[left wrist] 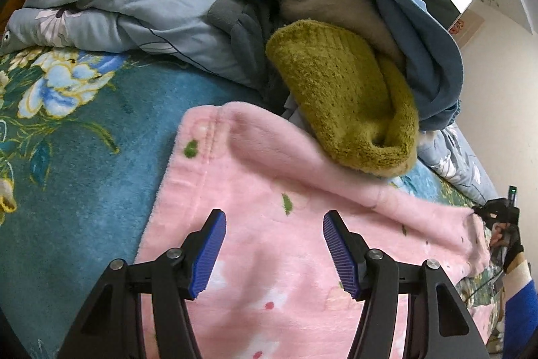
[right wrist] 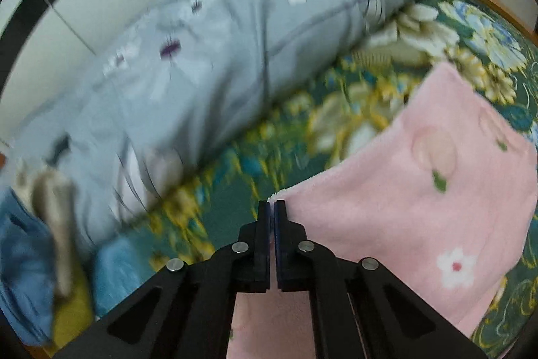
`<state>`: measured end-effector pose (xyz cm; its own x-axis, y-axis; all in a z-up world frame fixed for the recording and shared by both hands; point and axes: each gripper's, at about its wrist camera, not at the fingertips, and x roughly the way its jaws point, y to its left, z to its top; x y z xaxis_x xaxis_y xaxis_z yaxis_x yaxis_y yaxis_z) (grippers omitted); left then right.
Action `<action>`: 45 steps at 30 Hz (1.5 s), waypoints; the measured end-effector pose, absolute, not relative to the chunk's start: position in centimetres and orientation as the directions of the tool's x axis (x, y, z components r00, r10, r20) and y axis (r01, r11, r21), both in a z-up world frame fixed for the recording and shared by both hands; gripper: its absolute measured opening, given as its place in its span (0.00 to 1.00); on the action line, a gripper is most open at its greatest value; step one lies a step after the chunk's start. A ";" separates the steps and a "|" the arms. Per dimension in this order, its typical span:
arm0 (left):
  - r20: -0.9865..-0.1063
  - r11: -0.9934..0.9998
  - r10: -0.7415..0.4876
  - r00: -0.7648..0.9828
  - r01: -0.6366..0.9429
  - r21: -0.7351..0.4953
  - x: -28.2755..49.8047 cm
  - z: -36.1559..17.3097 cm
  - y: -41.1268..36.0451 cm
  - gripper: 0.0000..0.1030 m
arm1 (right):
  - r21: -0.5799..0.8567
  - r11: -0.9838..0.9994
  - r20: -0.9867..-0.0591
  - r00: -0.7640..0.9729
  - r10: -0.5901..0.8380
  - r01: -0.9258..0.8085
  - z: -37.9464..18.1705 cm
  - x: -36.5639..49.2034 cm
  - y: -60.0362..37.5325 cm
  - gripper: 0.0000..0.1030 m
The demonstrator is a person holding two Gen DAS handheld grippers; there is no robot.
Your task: Fold clothes
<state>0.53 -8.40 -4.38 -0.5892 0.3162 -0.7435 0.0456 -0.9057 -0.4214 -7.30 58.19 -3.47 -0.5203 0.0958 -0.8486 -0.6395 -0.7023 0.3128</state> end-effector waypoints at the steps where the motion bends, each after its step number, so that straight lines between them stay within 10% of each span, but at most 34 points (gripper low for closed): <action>1: -0.744 -0.906 0.313 -0.590 0.049 -0.420 0.5 -4.2 -8.4 0.62 | 0.327 -0.695 -0.841 -0.532 0.094 -0.640 -3.4 -7.4 58.5 0.02; 9: -0.755 -0.909 0.313 -0.576 0.049 -0.414 0.9 -3.7 -7.9 0.62 | 0.392 -0.723 -0.813 -0.581 0.016 -0.568 -4.7 -6.3 58.4 0.07; 13: -0.754 -0.907 0.324 -0.571 0.039 -0.419 1.1 -3.5 -7.2 0.62 | 0.430 -0.756 -0.763 -0.647 -0.012 -0.493 -2.7 -4.0 59.1 0.32; 25: -0.757 -0.908 0.365 -0.542 -0.027 -0.419 1.5 -3.2 -2.6 0.63 | 0.441 -0.572 -0.730 -0.648 0.220 -0.691 -2.3 12.7 71.8 0.41; 38: -0.784 -0.906 0.422 -0.455 -0.226 -0.357 2.9 -2.8 7.0 0.62 | 0.571 -0.433 -0.729 -0.673 0.123 -0.698 -7.1 12.4 74.0 0.41; 42: -0.802 -0.913 0.401 -0.442 -0.262 -0.313 3.3 -2.6 8.5 0.62 | 0.546 -0.486 -0.727 -0.674 0.130 -0.682 -6.8 11.7 73.8 0.05; 45: -0.804 -0.915 0.398 -0.442 -0.262 -0.308 3.5 -2.3 8.5 0.62 | 0.502 -0.533 -0.712 -0.675 0.192 -0.681 -5.7 12.1 74.6 0.03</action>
<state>3.51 8.54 -2.33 -0.4425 0.3977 -0.8038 -0.2621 -0.9145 -0.3082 12.06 74.56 -5.68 -0.6753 0.1919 -0.7121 -0.6810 -0.5331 0.5021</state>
